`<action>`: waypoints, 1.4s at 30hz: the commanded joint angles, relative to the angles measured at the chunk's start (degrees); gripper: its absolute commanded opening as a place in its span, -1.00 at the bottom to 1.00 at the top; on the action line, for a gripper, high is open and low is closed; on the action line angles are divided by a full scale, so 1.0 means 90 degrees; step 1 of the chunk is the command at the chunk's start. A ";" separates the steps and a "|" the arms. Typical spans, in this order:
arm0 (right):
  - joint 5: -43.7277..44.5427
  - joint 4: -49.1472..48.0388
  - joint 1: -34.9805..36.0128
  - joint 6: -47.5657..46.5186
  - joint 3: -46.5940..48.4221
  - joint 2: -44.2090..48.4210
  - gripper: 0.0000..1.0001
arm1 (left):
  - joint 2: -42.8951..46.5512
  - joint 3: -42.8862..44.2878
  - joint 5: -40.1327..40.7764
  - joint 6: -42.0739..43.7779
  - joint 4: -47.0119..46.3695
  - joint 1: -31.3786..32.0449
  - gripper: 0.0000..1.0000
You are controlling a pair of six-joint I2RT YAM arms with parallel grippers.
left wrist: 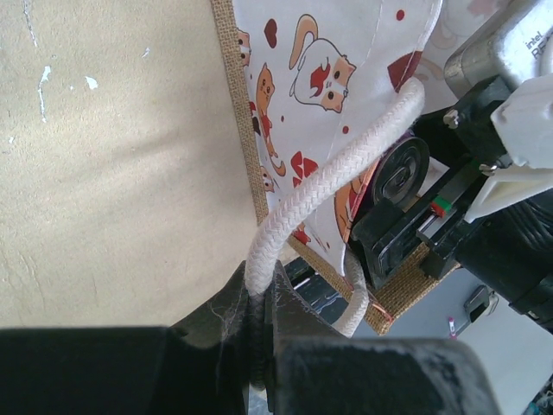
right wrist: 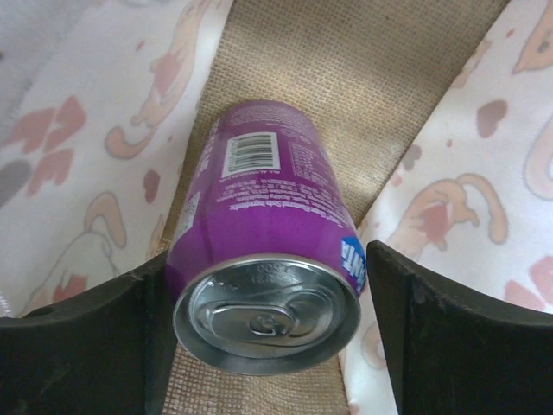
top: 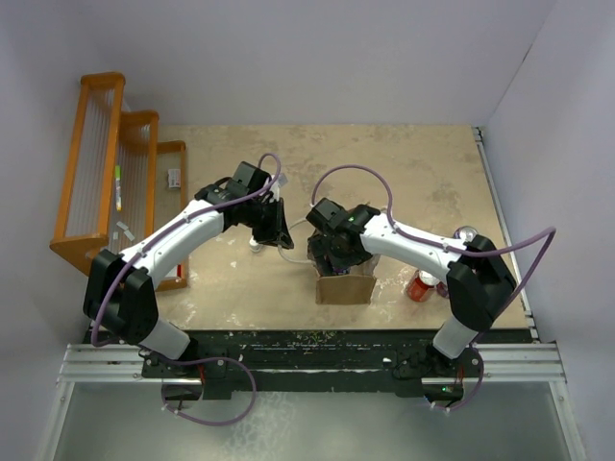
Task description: Take the beverage out of the canvas bag
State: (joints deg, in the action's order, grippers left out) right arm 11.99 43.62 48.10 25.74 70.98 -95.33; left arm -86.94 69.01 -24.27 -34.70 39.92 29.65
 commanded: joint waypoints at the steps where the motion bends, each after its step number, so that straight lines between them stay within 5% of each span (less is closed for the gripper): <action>1: -0.0082 -0.0066 0.0037 0.0096 0.0044 -0.0015 0.56 | -0.0037 0.0231 -0.0097 0.0137 -0.0195 -0.0023 -1.00; 8: -0.0040 0.0070 0.0037 0.0003 0.0672 0.0029 -0.04 | 0.0015 0.0237 -0.0103 0.0128 -0.0153 -0.0023 -1.00; 15: 0.0145 -0.0037 0.0037 -0.0028 0.1243 0.0824 -1.00 | 0.0120 0.0222 -0.0027 0.0110 -0.0118 -0.0023 -1.00; 31: 0.0807 -0.1106 0.0027 0.0185 0.1050 0.2593 -1.00 | 0.0041 0.0242 -0.0139 0.0038 -0.0206 -0.0023 -1.00; 42: 0.4050 -0.1850 -0.0016 -0.0681 0.1130 0.3707 -1.00 | 0.0040 0.0218 -0.0162 0.0028 -0.0219 -0.0021 -1.00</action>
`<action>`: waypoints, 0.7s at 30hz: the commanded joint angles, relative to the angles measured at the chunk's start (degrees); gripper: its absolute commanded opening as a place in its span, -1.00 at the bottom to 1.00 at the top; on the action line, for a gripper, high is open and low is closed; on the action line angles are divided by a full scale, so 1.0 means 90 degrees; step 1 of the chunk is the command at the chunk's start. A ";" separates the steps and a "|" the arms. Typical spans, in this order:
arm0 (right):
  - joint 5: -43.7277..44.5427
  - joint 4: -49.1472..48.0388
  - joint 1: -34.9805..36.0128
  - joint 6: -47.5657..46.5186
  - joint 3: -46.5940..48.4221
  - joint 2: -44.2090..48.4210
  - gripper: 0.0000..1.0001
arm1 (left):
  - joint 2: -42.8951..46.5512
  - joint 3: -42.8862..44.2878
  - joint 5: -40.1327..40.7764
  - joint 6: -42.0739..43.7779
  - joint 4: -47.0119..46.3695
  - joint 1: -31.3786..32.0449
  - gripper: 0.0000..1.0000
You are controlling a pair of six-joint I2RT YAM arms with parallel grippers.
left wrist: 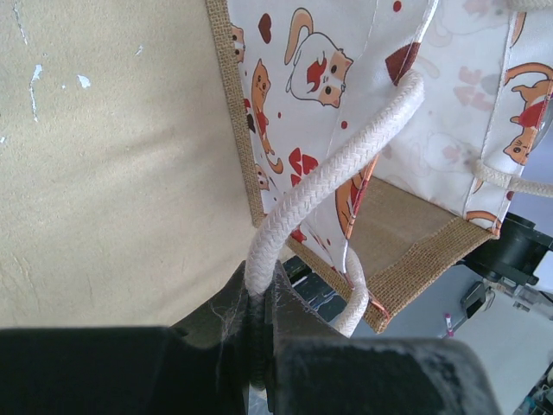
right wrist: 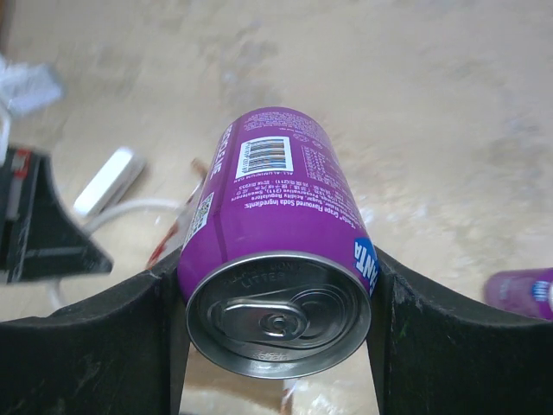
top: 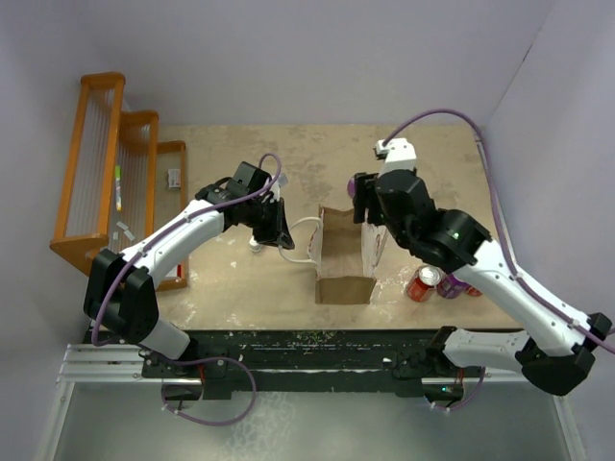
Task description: Take the beverage out of the canvas bag
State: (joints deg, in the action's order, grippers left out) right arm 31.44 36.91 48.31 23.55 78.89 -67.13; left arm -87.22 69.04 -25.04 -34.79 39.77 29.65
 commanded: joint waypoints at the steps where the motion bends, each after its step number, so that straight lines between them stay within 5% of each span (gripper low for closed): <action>1: 0.2185 -0.1154 -0.0061 -0.0447 0.0160 0.0673 -1.00 | 0.0079 0.0202 -0.0075 0.0037 -0.0208 -0.0023 -1.00; 10: 0.3038 -0.0672 -0.0616 0.1074 -0.0809 0.1445 -1.00 | 0.0123 0.0144 -0.0066 0.0048 -0.0216 -0.0023 -1.00; 21: 0.0882 0.1022 -0.2747 0.3429 -0.1607 0.0505 -1.00 | 0.0108 0.0152 -0.0128 0.0116 -0.0166 -0.0023 -1.00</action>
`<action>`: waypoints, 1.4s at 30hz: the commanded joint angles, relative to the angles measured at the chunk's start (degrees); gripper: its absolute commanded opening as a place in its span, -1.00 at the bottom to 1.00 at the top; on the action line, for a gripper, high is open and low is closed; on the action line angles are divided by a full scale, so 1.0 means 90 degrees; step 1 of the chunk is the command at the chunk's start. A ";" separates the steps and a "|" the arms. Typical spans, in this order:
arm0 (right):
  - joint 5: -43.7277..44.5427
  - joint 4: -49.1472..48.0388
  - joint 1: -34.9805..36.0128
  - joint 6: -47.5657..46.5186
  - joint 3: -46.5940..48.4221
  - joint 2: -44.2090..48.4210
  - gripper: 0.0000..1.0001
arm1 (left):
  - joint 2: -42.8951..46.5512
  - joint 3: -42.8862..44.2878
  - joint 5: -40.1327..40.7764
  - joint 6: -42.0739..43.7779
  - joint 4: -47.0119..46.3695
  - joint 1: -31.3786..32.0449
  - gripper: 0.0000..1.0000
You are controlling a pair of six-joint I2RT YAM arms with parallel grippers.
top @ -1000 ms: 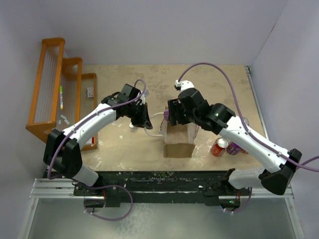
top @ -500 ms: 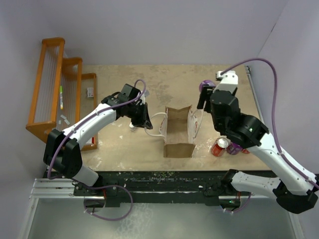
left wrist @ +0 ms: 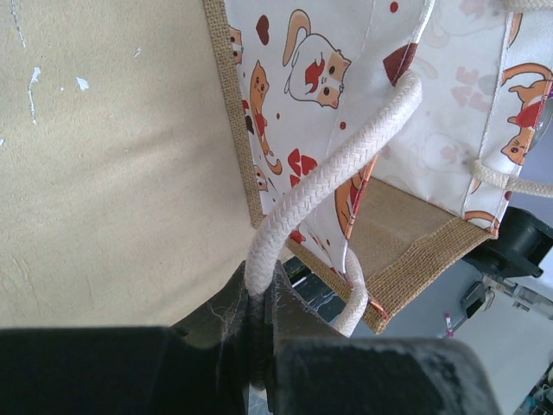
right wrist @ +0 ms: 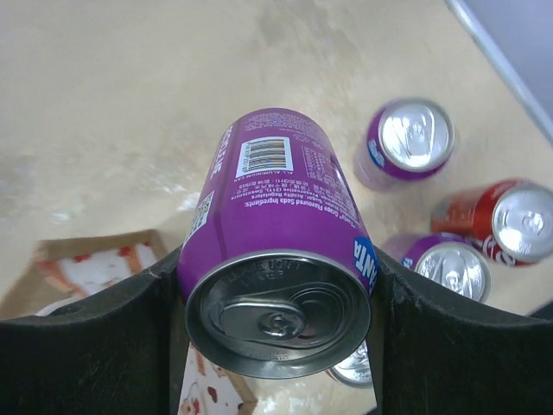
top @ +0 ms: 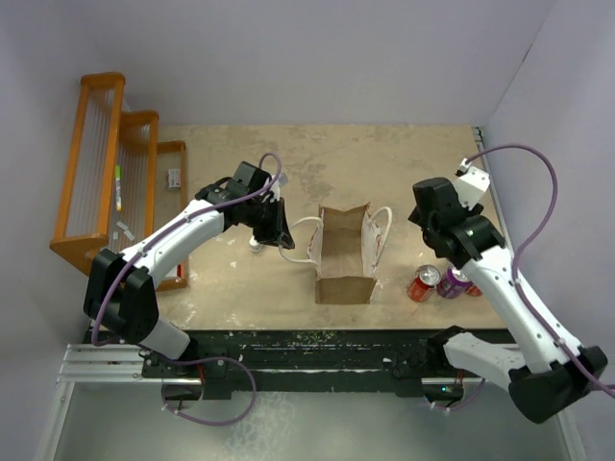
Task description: Take the beverage out of the canvas bag
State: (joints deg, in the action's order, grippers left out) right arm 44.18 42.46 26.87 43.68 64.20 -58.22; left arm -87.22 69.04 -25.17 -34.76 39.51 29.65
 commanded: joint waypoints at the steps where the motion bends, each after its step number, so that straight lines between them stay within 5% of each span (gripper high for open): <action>1: -0.0587 0.0515 -0.0407 0.1321 0.0012 -0.0675 -1.00 | 0.0115 0.0153 -0.0114 0.0125 -0.0132 -0.0023 -1.00; 9: -0.0973 0.0428 -0.0855 0.1559 -0.0422 -0.1695 -1.00 | 0.0179 0.0132 -0.0104 0.0190 -0.0072 -0.0022 -1.00; 26: -0.1785 -0.0431 -0.1831 0.1287 -0.1282 -0.1926 -0.98 | 0.0169 0.0140 -0.0105 0.0239 -0.0063 -0.0023 -1.00; 28: -0.1892 -0.0499 -0.1915 0.1257 -0.1351 -0.1906 -0.85 | 0.0158 0.0153 -0.0105 0.0240 -0.0051 -0.0023 -1.00; 33: -0.2040 -0.0658 -0.2027 0.1179 -0.1499 -0.1821 -0.14 | 0.0136 0.0186 -0.0122 0.0244 -0.0031 -0.0023 -1.00; 42: -0.2040 -0.0800 -0.2097 0.0735 -0.1436 -0.1709 0.69 | 0.0097 0.0209 -0.0179 0.0250 -0.0010 -0.0023 -0.90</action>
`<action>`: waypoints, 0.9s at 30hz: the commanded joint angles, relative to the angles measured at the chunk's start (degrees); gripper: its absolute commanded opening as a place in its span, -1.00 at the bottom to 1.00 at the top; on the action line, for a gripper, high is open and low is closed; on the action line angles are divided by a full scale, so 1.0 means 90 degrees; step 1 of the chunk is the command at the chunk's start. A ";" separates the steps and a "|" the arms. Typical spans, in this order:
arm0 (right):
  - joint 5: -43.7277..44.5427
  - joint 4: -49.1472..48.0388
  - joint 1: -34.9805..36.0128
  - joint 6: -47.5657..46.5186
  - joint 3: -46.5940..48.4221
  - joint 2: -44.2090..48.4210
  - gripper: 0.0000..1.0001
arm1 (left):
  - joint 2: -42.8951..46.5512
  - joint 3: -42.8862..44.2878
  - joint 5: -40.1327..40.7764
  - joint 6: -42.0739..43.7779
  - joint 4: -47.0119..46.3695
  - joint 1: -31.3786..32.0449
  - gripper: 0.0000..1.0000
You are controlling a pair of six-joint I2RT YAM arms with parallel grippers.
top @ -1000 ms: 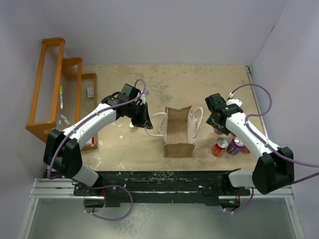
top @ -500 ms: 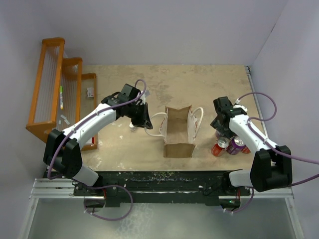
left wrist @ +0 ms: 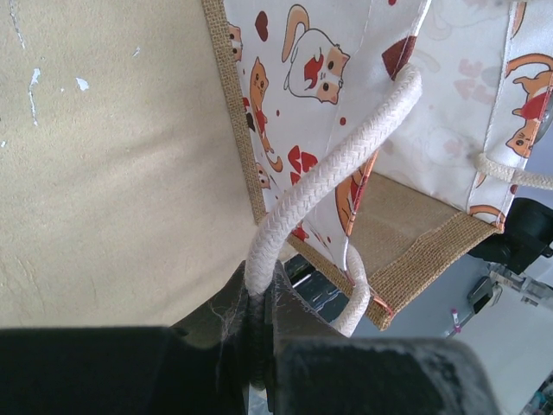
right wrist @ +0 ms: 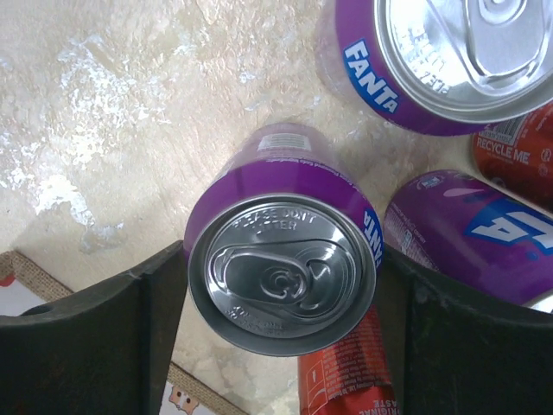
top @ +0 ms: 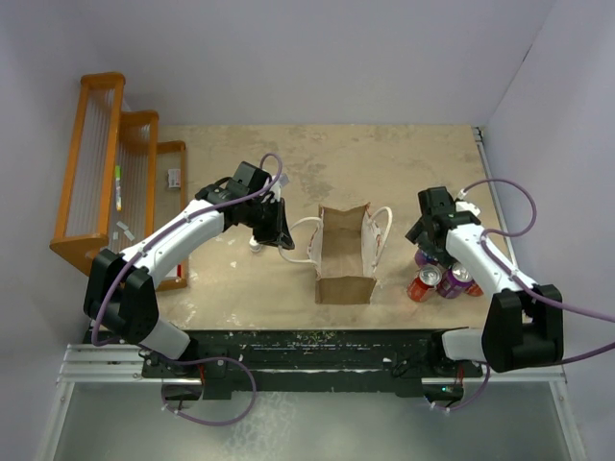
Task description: Take the beverage out of the canvas bag
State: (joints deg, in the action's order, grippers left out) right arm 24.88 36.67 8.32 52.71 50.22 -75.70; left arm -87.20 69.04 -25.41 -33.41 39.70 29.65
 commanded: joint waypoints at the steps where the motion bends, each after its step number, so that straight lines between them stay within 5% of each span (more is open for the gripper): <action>1: 0.0113 -0.0149 -0.0035 -0.0313 0.0152 0.0266 0.75 | 0.0092 0.0217 -0.0167 0.0090 -0.0035 -0.0023 -0.84; 10: 0.0109 0.0040 -0.0035 -0.0814 0.0424 0.0546 1.00 | 0.0146 0.0220 -0.0196 0.0036 -0.0126 -0.0024 -0.49; 19: -0.0168 -0.0008 -0.0021 -0.2311 0.0997 0.1062 1.00 | 0.0338 0.0256 0.0013 -0.0069 -0.0189 -0.0017 0.29; 20: -0.0254 0.0027 -0.0025 -0.2462 0.1113 0.1091 1.00 | 0.0366 0.0259 0.0051 -0.0097 -0.0191 -0.0018 0.41; 21: -0.0326 0.0058 -0.0026 -0.2610 0.1207 0.1125 1.00 | 0.0400 0.0259 0.0079 -0.0117 -0.0206 -0.0016 0.90; 22: -0.0364 0.0134 -0.0026 -0.2702 0.1331 0.1147 1.00 | 0.0438 0.0259 0.0100 -0.0146 -0.0236 -0.0015 1.00; 27: -0.0641 0.0171 -0.0011 -0.3500 0.1883 0.1318 1.00 | 0.0618 0.0249 0.0202 -0.0339 -0.0285 -0.0013 0.98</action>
State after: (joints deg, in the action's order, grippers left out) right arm 22.15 37.60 8.23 29.67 62.67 -65.84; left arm -85.01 69.04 -24.71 -34.54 39.64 29.65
